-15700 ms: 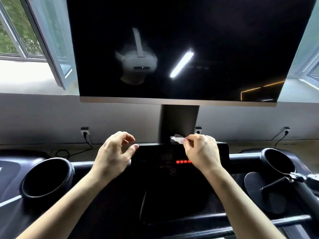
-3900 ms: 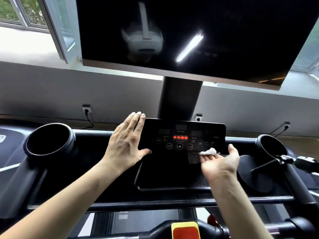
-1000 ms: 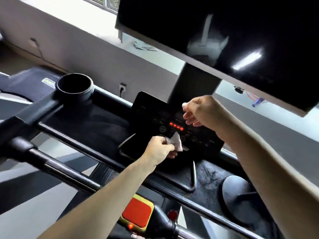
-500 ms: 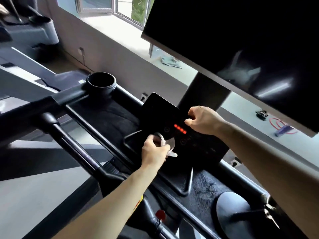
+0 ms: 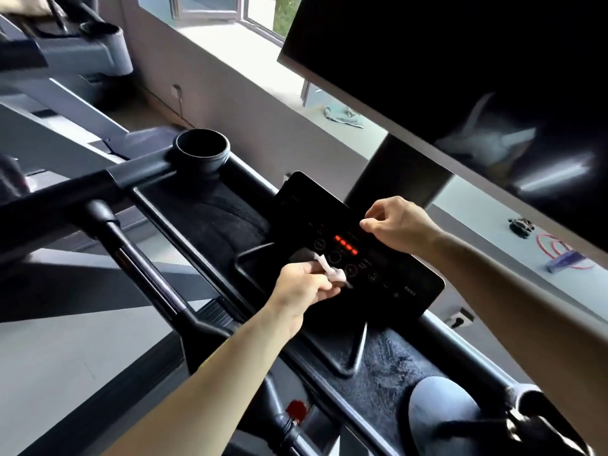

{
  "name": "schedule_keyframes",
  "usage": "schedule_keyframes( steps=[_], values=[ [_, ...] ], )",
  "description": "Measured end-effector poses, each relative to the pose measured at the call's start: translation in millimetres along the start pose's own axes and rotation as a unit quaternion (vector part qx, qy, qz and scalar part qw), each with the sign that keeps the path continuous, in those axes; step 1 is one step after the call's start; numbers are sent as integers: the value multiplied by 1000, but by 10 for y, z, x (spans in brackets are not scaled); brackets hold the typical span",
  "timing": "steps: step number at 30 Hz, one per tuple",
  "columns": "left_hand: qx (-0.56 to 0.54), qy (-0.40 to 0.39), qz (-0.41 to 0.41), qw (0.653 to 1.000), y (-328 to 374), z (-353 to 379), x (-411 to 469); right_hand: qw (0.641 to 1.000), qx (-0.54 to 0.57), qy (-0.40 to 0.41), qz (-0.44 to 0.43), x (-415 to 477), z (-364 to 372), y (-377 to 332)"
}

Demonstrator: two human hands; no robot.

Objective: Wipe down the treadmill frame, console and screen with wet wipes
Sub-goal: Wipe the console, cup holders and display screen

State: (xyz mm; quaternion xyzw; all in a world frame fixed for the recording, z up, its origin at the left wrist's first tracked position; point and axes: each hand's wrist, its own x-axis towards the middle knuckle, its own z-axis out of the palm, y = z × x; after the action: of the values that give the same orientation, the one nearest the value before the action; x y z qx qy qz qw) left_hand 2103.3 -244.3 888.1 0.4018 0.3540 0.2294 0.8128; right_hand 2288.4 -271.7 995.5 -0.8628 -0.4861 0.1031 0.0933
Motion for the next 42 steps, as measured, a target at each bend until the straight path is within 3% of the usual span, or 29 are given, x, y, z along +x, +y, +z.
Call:
schedule_keyframes(
  steps=[5,11,17,19,21,23,30,33,37,42],
  values=[
    [-41,84,-38,995,-142,227,73,1000,10,22,16,54,60,22],
    [13,140,11,990,-80,168,240,999,20,27,4,24,62,72],
    [-72,216,33,973,134,93,314,997,64,31,6,-10,73,163],
    [-55,167,0,984,71,198,240,997,76,29,1,-13,53,154],
    [27,77,-34,996,-34,288,145,996,82,26,0,-10,54,156],
    [73,59,-29,995,-86,291,118,996,85,27,4,-4,74,161],
    [142,267,80,950,217,-231,679,995,91,38,12,21,74,129],
    [93,220,20,971,71,-95,658,994,97,51,14,35,91,115],
    [75,64,-58,993,-39,249,307,994,82,66,18,57,104,97],
    [68,85,-39,993,199,105,379,993,97,61,11,51,100,110]
  ],
)
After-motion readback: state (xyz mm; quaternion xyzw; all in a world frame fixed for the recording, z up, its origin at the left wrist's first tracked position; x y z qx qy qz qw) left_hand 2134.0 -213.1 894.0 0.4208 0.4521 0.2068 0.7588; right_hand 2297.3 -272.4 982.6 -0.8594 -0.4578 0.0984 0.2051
